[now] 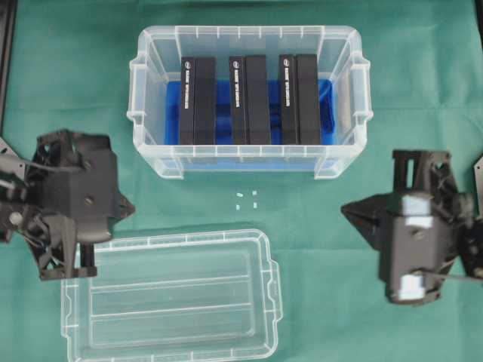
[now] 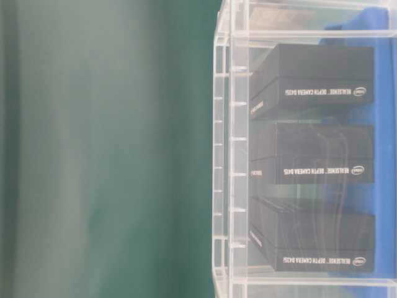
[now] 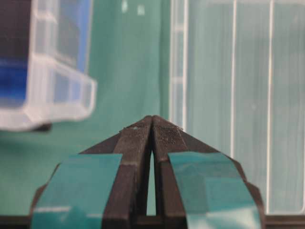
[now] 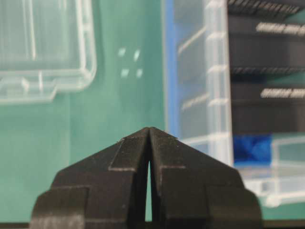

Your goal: Clamp the lid of the box with both arms, then lift and open it.

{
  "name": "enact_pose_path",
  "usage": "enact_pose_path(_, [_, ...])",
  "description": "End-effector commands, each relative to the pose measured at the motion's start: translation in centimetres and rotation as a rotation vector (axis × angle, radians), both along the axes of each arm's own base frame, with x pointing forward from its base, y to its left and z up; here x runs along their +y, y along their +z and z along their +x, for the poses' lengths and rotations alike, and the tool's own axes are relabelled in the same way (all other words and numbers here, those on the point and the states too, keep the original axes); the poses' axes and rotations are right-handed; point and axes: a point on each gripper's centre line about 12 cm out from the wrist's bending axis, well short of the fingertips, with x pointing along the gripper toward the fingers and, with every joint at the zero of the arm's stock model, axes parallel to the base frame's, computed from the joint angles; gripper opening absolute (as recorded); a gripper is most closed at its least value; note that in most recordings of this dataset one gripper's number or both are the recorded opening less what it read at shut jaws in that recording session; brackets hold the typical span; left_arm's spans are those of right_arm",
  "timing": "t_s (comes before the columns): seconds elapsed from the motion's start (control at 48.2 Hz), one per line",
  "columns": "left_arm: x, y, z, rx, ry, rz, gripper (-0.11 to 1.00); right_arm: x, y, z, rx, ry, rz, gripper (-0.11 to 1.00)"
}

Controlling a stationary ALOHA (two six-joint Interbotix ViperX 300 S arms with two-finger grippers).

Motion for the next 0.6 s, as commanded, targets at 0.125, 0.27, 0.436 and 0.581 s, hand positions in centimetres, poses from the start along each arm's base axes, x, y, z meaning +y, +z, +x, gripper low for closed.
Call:
enact_pose_path(0.125, [1.6,2.9,0.1,-0.159,-0.043,0.016,0.01,-1.7,3.2,-1.0,-0.173,0.043,-0.041,0.00])
enact_pose_path(0.27, [3.3,3.7,0.3,-0.203,-0.030,0.046,0.01,-3.4,4.8,-1.9,-0.264,0.043,-0.089,0.00])
enact_pose_path(0.436, [5.1,4.5,0.5,-0.257,-0.001,0.068,0.01,-5.1,6.1,-2.9,-0.340,0.025,-0.101,0.00])
enact_pose_path(0.581, [6.0,4.9,0.6,-0.288,0.003,0.091,0.01,-6.4,7.0,-3.3,-0.392,0.008,-0.091,0.00])
